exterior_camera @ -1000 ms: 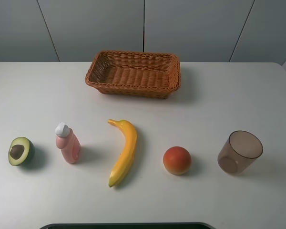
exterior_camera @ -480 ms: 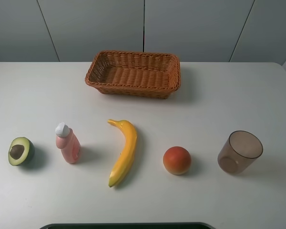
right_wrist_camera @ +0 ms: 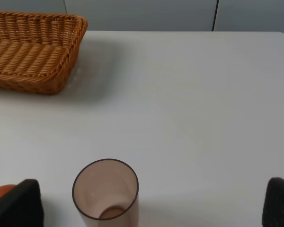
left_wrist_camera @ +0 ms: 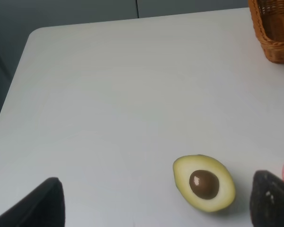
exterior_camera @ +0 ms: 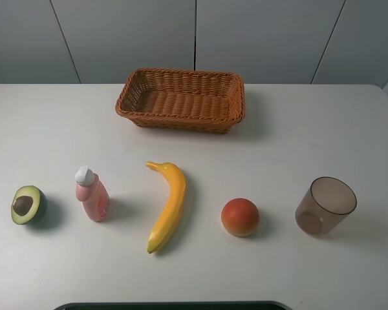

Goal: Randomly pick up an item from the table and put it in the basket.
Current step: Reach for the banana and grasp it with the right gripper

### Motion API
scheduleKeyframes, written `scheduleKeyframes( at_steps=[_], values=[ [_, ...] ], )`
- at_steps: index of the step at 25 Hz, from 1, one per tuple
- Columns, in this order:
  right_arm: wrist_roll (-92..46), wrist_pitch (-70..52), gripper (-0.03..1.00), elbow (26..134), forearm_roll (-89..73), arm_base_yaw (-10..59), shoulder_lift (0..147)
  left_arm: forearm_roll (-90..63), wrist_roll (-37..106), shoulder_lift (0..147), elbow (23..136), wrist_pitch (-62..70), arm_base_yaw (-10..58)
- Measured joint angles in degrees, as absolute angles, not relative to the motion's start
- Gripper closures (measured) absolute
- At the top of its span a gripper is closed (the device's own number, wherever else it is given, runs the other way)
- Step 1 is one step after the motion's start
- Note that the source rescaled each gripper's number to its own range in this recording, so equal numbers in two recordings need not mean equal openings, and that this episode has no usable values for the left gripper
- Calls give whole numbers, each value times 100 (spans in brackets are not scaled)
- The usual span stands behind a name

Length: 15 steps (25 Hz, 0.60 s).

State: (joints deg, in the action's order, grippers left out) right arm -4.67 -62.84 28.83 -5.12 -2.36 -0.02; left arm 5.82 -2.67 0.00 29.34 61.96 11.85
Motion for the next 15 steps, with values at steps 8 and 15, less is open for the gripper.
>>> scheduleKeyframes(
  at_steps=[8,15],
  values=[
    [-363,-6284,-3,2883,-424,-236,-2,582,-267,0,2934,6196,1185],
    [-168,-6284,-3,2883,-97,-236,-2,582,-255,0,2934,6196,1185]
  ],
)
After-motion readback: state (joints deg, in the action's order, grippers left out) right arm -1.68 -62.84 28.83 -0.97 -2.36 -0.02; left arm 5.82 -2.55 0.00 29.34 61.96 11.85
